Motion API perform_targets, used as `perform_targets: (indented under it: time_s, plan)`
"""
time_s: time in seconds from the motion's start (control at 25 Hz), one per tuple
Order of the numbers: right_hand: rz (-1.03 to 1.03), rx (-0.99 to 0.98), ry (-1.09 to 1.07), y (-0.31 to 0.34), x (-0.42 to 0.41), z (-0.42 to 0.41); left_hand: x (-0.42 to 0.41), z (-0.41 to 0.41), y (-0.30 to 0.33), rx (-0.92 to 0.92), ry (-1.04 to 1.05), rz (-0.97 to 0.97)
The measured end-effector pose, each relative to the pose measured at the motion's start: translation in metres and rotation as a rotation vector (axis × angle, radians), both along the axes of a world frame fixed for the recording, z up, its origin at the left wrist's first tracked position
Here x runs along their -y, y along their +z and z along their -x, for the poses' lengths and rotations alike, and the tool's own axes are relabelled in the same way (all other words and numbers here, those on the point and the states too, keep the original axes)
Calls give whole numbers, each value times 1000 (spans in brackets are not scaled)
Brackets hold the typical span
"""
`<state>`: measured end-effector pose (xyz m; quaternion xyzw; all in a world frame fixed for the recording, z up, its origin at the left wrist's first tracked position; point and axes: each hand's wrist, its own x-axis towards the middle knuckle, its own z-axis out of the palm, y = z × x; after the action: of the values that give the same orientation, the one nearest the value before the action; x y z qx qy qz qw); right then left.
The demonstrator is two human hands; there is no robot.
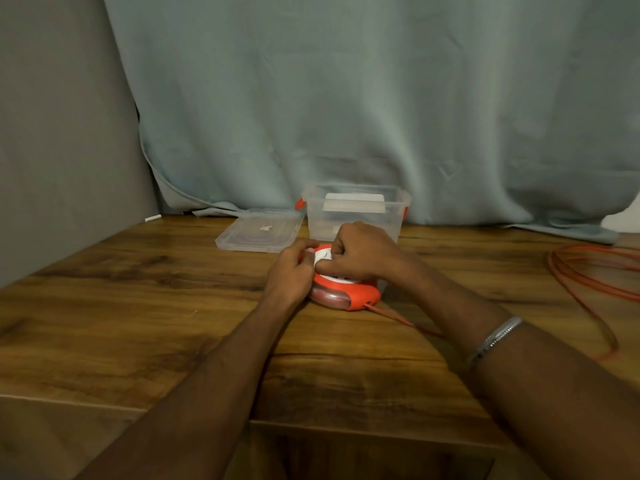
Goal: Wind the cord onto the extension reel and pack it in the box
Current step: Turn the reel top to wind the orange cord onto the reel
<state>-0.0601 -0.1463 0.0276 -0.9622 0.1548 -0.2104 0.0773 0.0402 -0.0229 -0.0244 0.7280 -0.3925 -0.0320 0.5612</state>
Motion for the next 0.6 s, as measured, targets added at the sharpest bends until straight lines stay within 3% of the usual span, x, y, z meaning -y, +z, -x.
perform_targets:
  time_s: [0.2,0.4,0.6]
  plan:
    - [-150,145,181,-1,11,18,1,-5,-3,-39,-45,78]
    - [-332,7,262,-5,29,50,-7,2,-1,-49,-121,61]
    - [-370,53,265,-3,29,52,-6,4,1,-36,-103,82]
